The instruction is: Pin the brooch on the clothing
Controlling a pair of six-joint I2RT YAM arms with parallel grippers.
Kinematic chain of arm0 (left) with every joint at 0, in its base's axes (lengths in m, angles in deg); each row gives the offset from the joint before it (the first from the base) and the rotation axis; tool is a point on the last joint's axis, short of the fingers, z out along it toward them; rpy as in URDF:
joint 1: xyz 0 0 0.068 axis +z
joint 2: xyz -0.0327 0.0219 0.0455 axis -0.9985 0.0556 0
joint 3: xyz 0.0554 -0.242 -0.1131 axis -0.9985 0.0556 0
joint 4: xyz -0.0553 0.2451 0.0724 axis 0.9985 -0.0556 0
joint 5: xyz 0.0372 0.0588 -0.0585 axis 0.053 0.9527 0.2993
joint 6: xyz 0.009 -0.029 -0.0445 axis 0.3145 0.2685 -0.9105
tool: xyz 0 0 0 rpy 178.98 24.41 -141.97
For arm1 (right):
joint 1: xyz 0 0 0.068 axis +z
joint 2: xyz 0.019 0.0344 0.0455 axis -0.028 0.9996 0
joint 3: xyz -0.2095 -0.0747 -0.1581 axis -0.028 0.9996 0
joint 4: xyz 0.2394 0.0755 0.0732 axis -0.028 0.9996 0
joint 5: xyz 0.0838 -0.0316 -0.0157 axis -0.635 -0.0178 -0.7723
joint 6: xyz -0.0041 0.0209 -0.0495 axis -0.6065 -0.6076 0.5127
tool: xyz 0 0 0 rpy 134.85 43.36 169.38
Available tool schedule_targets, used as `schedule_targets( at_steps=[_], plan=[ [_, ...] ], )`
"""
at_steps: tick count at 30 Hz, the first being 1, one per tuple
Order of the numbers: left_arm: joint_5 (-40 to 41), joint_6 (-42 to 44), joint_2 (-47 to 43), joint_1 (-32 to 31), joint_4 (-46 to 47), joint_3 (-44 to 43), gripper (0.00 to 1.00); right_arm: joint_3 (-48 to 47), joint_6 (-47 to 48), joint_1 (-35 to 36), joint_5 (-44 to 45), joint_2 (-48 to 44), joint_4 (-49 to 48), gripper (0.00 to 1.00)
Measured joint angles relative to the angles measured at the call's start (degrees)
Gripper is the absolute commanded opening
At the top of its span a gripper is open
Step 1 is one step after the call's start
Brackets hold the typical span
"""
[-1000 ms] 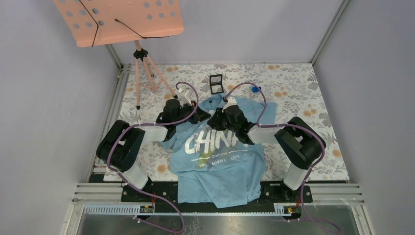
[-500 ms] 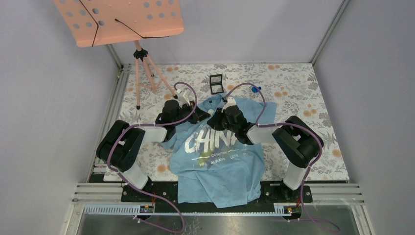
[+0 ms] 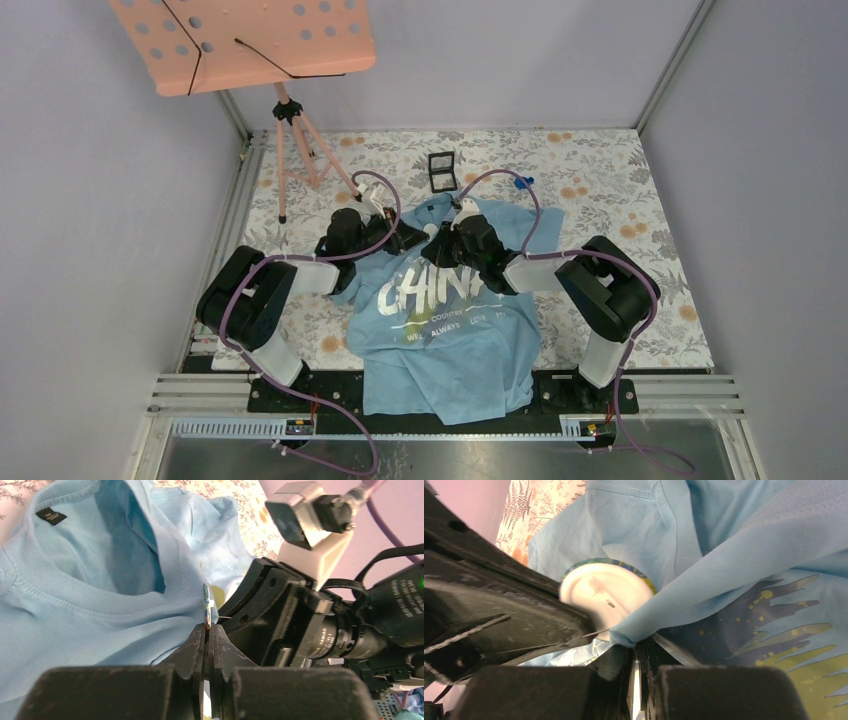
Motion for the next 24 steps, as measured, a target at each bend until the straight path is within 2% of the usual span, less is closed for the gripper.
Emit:
schedule_targets(
  at_steps=[6,8,16,20,24],
  plan=[
    [-1.18,0.07,0.00,0.37,2.43,0.50,0.00,-0.94,-0.72,-0.35,-0.98,1.11,0.74,0.02],
    [-1.33,0.13,0.00,0.46,2.49,0.59,0.00,-1.03,-0.96,-0.50,-1.62,1.25,0.79,0.06],
    [-2.34,1.46,-0.83,0.70,0.17,0.59,0.00,0.46,-0.17,-1.62,-3.26,-1.57,2.86,0.41],
    [-3.41,1.99,-1.90,1.33,-1.97,0.55,0.00,3.76,3.45,-2.78,-3.26,-10.62,7.39,0.54],
    [-4.81,2.82,-1.97,2.58,-4.74,0.11,0.00,6.36,8.13,-3.82,-2.99,-18.88,10.99,0.62]
  ],
)
